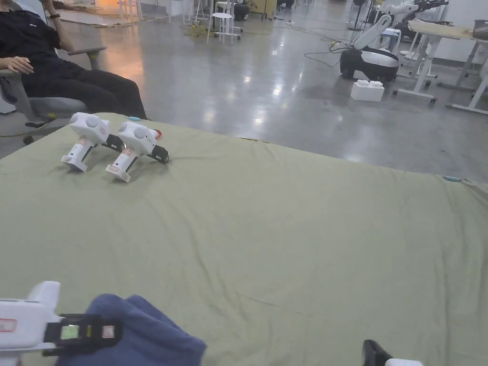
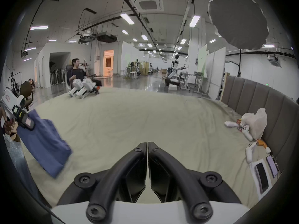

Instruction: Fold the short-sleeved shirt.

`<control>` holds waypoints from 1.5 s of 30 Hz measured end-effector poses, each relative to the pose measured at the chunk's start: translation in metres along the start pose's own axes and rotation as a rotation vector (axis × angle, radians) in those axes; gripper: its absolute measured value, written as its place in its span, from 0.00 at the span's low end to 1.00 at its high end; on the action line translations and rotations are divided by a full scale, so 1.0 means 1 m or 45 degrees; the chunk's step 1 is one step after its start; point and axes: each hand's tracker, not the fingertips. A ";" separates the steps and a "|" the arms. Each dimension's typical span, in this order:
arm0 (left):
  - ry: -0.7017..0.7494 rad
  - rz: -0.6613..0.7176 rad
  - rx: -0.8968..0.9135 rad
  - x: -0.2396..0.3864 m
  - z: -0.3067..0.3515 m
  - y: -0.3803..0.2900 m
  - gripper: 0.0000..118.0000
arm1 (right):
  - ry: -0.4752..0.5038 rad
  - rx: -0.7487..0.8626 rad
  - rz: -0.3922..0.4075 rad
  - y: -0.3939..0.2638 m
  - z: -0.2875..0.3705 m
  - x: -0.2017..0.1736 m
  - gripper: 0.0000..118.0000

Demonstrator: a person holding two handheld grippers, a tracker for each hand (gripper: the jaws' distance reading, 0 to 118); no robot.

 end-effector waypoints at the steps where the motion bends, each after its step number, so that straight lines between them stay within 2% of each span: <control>1: 0.062 0.005 0.018 -0.007 0.015 0.011 0.21 | -0.013 0.018 -0.005 0.008 0.000 0.008 0.01; 6: 0.279 -0.007 0.084 -0.038 0.081 0.044 0.21 | -0.081 0.097 -0.014 0.040 0.004 0.042 0.01; 12: 0.496 0.029 0.061 -0.053 0.117 0.063 0.21 | -0.141 0.112 -0.030 0.049 0.011 0.062 0.01; 16: 0.561 0.057 0.051 -0.070 0.119 0.070 0.21 | -0.148 0.098 -0.039 0.042 0.012 0.062 0.01; 17: 0.596 0.065 0.037 -0.046 0.113 0.064 0.21 | -0.147 0.087 -0.042 0.040 0.012 0.061 0.01; 22: 0.721 0.046 -0.017 -0.034 0.098 0.063 0.22 | -0.135 0.053 -0.041 0.034 0.012 0.058 0.01; 24: 0.784 0.040 -0.017 -0.027 0.095 0.060 0.28 | -0.130 0.045 -0.040 0.033 0.011 0.059 0.01; 26: 0.948 -0.013 -0.032 -0.011 0.092 0.060 0.42 | -0.133 0.043 -0.038 0.034 0.010 0.059 0.01; 28: 1.035 -0.082 -0.007 0.003 0.088 0.053 0.53 | -0.136 0.045 -0.043 0.034 0.009 0.061 0.01; 37: 1.384 -0.362 0.129 0.017 0.090 0.060 0.61 | -0.118 0.049 -0.074 0.038 0.008 0.064 0.01; 40: 1.419 -0.483 0.259 0.037 0.085 0.055 0.61 | -0.115 0.048 -0.086 0.038 0.007 0.063 0.01; 45: 1.128 -0.453 0.390 0.054 0.057 0.042 0.61 | -0.101 0.045 -0.102 0.035 0.006 0.059 0.01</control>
